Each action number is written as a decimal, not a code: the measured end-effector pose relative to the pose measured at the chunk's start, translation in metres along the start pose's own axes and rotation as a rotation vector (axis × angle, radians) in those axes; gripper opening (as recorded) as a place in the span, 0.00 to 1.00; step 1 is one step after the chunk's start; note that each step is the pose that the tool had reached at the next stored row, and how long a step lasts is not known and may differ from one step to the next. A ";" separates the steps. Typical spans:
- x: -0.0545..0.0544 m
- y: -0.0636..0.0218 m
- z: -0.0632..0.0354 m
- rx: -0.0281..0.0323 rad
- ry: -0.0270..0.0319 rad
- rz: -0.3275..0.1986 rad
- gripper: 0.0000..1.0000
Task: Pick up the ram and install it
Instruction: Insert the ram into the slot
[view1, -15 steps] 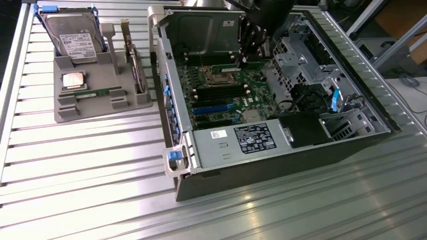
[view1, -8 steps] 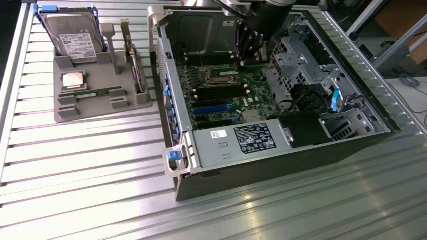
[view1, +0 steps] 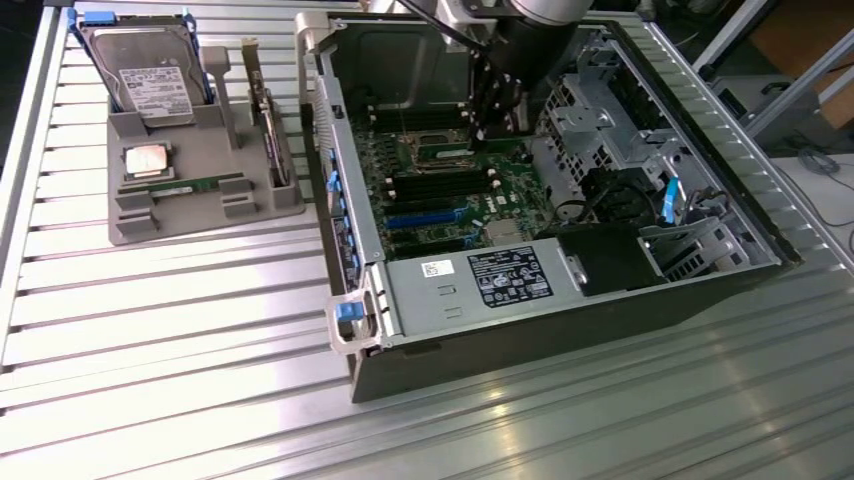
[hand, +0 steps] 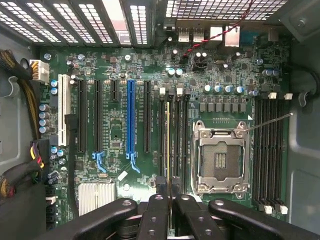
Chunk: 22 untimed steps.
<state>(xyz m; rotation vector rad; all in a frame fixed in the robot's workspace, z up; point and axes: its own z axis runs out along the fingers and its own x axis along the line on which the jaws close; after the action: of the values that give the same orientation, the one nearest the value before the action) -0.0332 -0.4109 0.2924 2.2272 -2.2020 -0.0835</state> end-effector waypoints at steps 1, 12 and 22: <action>0.001 0.0004 0.0019 0.0000 0.0000 0.000 0.12; 0.002 0.0022 0.0133 0.0004 0.0001 0.010 0.12; 0.004 0.0063 0.0306 0.0003 0.0006 0.011 0.12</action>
<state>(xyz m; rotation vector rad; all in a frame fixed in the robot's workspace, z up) -0.0408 -0.4140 0.2620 2.2146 -2.2141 -0.0824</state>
